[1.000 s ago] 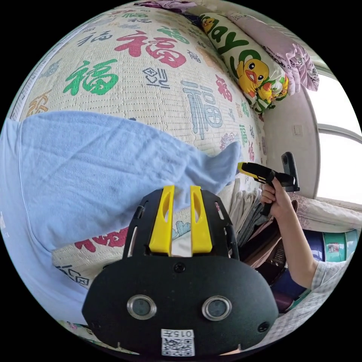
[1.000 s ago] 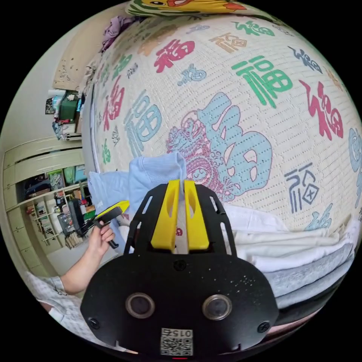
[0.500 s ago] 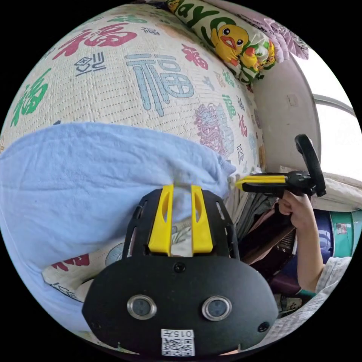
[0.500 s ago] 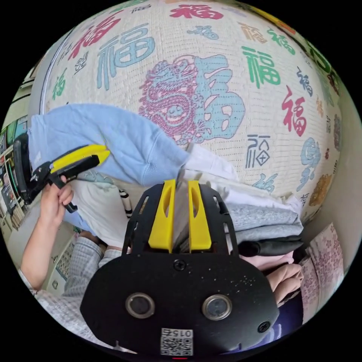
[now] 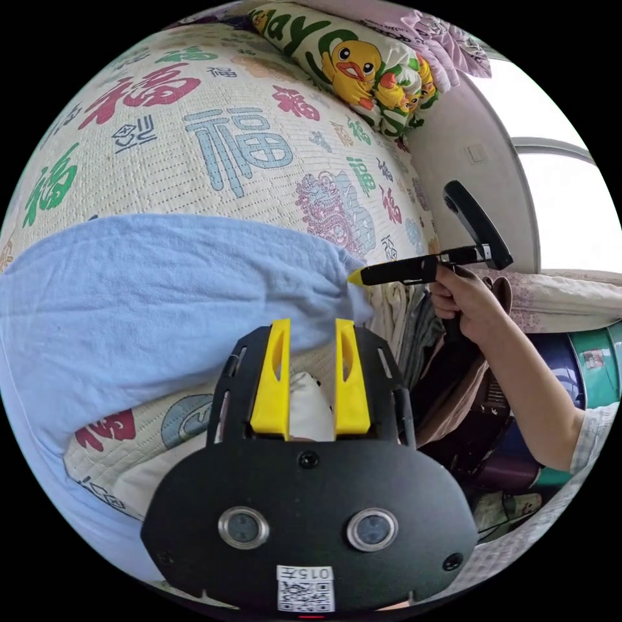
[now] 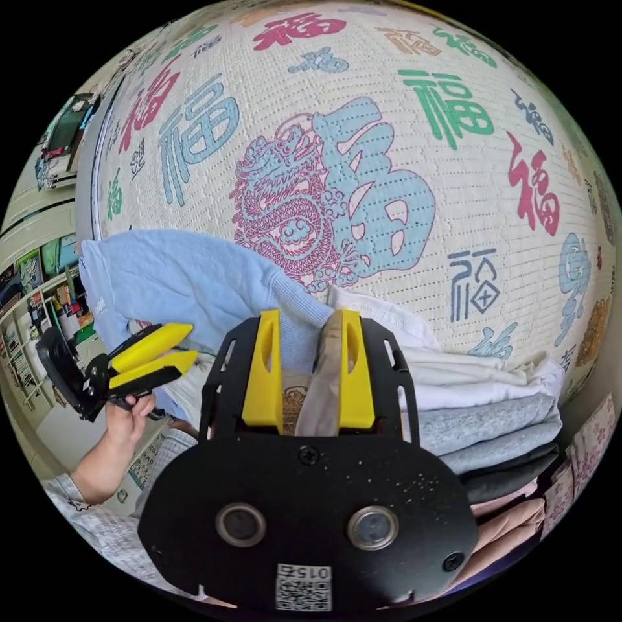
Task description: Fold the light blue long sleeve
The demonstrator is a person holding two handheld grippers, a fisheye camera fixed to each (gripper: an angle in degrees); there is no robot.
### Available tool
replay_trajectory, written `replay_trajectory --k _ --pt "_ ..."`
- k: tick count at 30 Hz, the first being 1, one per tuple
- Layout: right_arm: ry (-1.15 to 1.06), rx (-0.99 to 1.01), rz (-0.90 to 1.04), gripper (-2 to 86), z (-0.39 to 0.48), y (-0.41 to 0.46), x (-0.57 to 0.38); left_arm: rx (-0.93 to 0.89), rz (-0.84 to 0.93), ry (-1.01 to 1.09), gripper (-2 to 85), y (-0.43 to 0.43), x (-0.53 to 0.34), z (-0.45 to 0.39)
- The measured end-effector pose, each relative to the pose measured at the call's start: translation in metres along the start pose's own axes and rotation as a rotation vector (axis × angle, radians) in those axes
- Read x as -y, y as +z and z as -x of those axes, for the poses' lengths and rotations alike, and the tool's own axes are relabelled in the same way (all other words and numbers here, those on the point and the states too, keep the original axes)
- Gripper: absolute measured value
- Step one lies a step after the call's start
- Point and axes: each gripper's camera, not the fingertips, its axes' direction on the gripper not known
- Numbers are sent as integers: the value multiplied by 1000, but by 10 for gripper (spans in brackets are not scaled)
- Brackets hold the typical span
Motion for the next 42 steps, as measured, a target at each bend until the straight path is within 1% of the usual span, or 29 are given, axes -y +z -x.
replay_trajectory --k 4,5,6,8,9,11,13,15,16,17,18,20,22,24,26,29,31,36,39,42 --pt "-38 -71 -154 136 -1 -12 -21 -5 -41 42 119 -6 -28 -21" --pt "-60 -93 -147 134 -2 -6 -21 6 -59 38 126 -4 -36 -27" --pt "-70 -97 -121 135 -2 1 -18 16 -63 39 132 -1 -39 -31" --pt "-103 -60 63 132 -8 41 -4 133 -62 66 155 12 -49 -50" --pt "-106 -67 91 130 -10 50 -2 157 -64 87 157 16 -51 -56" --pt "-110 -78 116 78 -17 57 -7 187 -98 195 167 27 -56 -75" --pt "-114 -92 131 42 -19 54 -17 208 -95 201 174 33 -57 -75" --pt "-160 -58 131 25 -19 47 -33 164 -71 96 181 30 -56 -61" --pt "-173 13 114 19 -20 41 -45 106 -86 -2 183 20 -61 -50" --pt "-181 87 85 15 -20 33 -59 30 -135 -76 183 4 -70 -42" --pt "-187 131 64 14 -20 28 -66 1 -169 -101 182 -5 -77 -40" --pt "-209 337 0 10 -18 14 -95 -7 -273 -150 179 -34 -102 -38" --pt "-227 447 -32 9 -11 9 -117 18 -320 -192 170 -52 -117 -32" --pt "-265 462 -43 8 3 9 -137 6 -368 -266 151 -72 -133 -18" --pt "-320 450 -42 7 26 16 -162 -49 -429 -376 135 -95 -159 9" --pt "-352 422 -50 7 48 29 -191 -128 -449 -483 135 -116 -192 44" --pt "-355 445 -53 6 57 38 -207 -148 -470 -522 136 -130 -214 61" --pt "-384 437 -48 7 87 67 -260 -131 -516 -543 122 -166 -273 101" --pt "-416 497 -37 8 104 86 -293 -152 -535 -535 50 -191 -310 134" --pt "-450 590 -30 12 122 106 -324 -194 -576 -488 18 -225 -351 170"
